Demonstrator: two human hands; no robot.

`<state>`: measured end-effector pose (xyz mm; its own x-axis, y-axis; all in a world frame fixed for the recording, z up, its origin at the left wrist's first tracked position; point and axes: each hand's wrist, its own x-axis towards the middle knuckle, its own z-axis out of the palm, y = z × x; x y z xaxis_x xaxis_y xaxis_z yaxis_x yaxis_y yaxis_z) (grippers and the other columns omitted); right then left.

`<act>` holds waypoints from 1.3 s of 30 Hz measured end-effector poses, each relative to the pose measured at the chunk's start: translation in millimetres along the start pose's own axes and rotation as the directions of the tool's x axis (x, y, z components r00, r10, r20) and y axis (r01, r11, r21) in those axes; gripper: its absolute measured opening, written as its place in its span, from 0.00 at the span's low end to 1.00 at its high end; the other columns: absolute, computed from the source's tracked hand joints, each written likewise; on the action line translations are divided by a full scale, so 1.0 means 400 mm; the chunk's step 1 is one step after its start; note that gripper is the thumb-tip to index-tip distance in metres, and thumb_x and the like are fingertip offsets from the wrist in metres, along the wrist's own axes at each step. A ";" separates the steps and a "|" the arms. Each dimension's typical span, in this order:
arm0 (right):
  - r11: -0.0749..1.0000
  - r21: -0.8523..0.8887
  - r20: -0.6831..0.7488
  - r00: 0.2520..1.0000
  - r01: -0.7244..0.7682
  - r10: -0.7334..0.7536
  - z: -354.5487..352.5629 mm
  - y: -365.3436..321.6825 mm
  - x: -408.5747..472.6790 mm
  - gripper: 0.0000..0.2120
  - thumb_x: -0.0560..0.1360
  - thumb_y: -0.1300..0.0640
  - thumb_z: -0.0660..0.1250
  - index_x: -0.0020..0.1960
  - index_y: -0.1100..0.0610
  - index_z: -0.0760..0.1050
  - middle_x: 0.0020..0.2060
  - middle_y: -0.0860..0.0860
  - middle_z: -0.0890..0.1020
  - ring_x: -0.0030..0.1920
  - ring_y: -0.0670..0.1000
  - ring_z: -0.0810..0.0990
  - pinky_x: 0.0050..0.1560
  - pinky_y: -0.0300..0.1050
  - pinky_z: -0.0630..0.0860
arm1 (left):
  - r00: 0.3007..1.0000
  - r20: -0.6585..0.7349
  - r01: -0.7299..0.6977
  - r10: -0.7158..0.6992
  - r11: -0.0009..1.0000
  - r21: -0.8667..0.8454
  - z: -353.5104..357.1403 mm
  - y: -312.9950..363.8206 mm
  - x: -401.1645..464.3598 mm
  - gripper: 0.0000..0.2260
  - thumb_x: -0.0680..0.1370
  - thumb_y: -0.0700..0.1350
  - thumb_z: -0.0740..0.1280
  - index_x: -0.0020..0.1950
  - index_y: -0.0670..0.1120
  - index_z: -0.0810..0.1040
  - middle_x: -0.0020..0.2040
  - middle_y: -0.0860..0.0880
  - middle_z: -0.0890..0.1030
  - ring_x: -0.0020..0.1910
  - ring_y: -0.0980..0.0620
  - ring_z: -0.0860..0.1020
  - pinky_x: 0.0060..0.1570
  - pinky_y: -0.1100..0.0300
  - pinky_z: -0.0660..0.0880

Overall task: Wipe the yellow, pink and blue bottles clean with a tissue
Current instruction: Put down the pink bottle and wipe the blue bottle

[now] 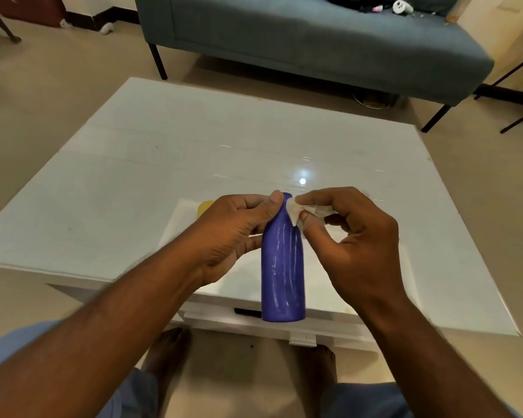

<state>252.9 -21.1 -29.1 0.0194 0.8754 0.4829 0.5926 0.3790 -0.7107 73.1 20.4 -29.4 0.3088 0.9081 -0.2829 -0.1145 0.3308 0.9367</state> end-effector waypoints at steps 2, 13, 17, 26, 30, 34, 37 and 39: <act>0.999 -0.024 0.030 0.999 0.024 -0.023 0.002 0.001 -0.001 0.10 0.77 0.61 0.75 0.58 0.56 0.82 0.50 0.43 0.83 0.52 0.40 0.81 0.50 0.25 0.76 | 1.000 0.009 -0.005 0.005 0.999 0.040 0.003 -0.005 -0.001 0.15 0.72 0.55 0.67 0.52 0.49 0.84 0.47 0.49 0.87 0.47 0.50 0.86 0.47 0.56 0.83; 0.999 -0.017 0.024 0.999 0.031 -0.031 0.019 0.000 -0.006 0.08 0.78 0.63 0.74 0.57 0.56 0.83 0.50 0.44 0.82 0.52 0.43 0.82 0.50 0.30 0.79 | 0.988 -0.098 -0.103 0.118 0.984 0.145 0.013 -0.014 -0.005 0.19 0.73 0.61 0.63 0.51 0.50 0.85 0.47 0.50 0.87 0.50 0.50 0.85 0.60 0.51 0.80; 0.998 0.009 0.158 0.986 0.058 -0.058 0.027 -0.021 -0.026 0.08 0.76 0.59 0.73 0.56 0.55 0.82 0.52 0.45 0.81 0.53 0.41 0.80 0.50 0.29 0.76 | 0.979 -0.147 -0.128 0.140 0.988 0.086 0.007 -0.007 0.000 0.18 0.74 0.62 0.63 0.52 0.52 0.84 0.50 0.51 0.88 0.51 0.51 0.86 0.57 0.54 0.80; 1.000 -0.003 0.066 0.998 -0.003 0.003 0.037 -0.020 -0.019 0.08 0.76 0.64 0.74 0.54 0.55 0.83 0.50 0.47 0.83 0.52 0.46 0.83 0.51 0.37 0.82 | 0.993 -0.075 -0.078 0.095 0.978 0.196 0.008 -0.021 -0.006 0.16 0.82 0.55 0.62 0.52 0.47 0.85 0.48 0.47 0.87 0.50 0.48 0.85 0.55 0.56 0.81; 1.000 -0.020 0.033 0.999 -0.020 0.020 0.030 -0.016 -0.013 0.08 0.77 0.61 0.75 0.54 0.53 0.84 0.50 0.46 0.84 0.52 0.44 0.83 0.51 0.36 0.82 | 0.996 -0.034 -0.074 0.084 0.973 0.220 0.007 -0.024 -0.007 0.12 0.82 0.53 0.61 0.51 0.52 0.84 0.48 0.50 0.87 0.50 0.50 0.85 0.51 0.58 0.82; 0.999 0.021 0.132 0.991 -0.028 0.025 0.032 -0.024 -0.025 0.08 0.75 0.61 0.76 0.53 0.53 0.83 0.51 0.45 0.83 0.53 0.45 0.83 0.49 0.34 0.81 | 0.992 -0.080 -0.089 0.101 0.986 0.144 0.005 -0.024 -0.001 0.13 0.83 0.52 0.61 0.60 0.50 0.82 0.52 0.51 0.87 0.53 0.51 0.85 0.54 0.58 0.81; 1.000 -0.003 0.175 0.984 -0.020 0.020 0.047 -0.033 -0.039 0.09 0.75 0.61 0.76 0.55 0.53 0.83 0.52 0.46 0.83 0.54 0.45 0.82 0.49 0.34 0.80 | 0.986 -0.109 -0.114 0.126 0.987 0.111 -0.004 -0.014 0.003 0.15 0.83 0.52 0.60 0.63 0.48 0.81 0.54 0.52 0.87 0.54 0.54 0.85 0.55 0.60 0.80; 0.999 0.001 0.054 0.997 -0.047 0.047 0.038 -0.018 -0.019 0.08 0.76 0.62 0.75 0.55 0.55 0.84 0.51 0.46 0.84 0.52 0.45 0.83 0.50 0.36 0.82 | 0.987 -0.071 -0.128 0.144 0.973 0.193 0.010 -0.025 -0.006 0.15 0.83 0.52 0.59 0.62 0.49 0.82 0.53 0.51 0.87 0.54 0.52 0.84 0.53 0.61 0.80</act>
<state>236.2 -26.1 -35.5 0.0037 0.9070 0.4211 0.5906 0.3378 -0.7329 77.3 13.8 -37.1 0.2218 0.9620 -0.1594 0.0317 0.1563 0.9872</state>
